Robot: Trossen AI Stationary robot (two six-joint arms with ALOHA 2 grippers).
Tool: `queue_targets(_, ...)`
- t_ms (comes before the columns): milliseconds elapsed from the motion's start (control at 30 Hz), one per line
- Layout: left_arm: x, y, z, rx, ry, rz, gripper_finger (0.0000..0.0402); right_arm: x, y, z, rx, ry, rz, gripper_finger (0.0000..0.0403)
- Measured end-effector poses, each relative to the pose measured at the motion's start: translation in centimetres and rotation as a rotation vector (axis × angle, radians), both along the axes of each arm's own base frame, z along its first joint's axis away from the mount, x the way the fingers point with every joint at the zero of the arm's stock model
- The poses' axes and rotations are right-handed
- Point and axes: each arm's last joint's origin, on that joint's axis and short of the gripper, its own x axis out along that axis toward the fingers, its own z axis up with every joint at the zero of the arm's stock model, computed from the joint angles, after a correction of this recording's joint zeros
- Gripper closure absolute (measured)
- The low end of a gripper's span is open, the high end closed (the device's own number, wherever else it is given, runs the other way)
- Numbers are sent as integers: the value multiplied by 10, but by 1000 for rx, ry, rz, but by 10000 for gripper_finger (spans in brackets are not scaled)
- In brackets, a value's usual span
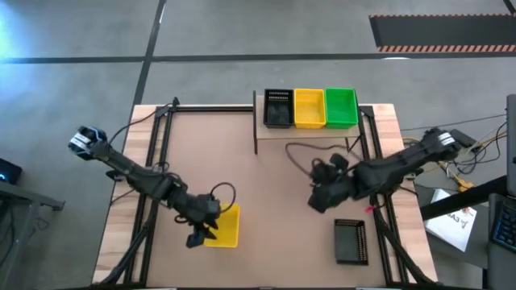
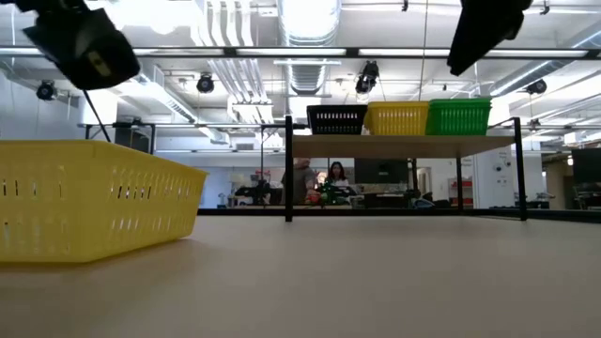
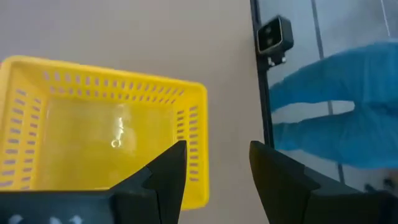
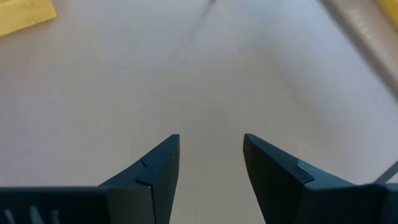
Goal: Stack baskets on shelf by color
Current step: Stack the yellow bin on top of the yellow bin on the shelf
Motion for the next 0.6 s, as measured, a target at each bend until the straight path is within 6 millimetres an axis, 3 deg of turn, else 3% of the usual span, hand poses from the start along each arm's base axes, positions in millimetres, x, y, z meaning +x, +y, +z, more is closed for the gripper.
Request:
queue_targets(167,-13,-16,-13,86,-29,-18,242,17,25,-12,-52,24,31,233)
queue_targets(267,-16,-30,-21,118,-87,-22,242,20,41,-10,-93,-3,63,233)
queue_targets(467,-10,-62,-38,185,-168,-101,242,6,76,0,-108,-116,92,233)
queue_targets(600,-2,-67,-56,227,-107,7,242,-9,95,2,-89,-186,83,233)
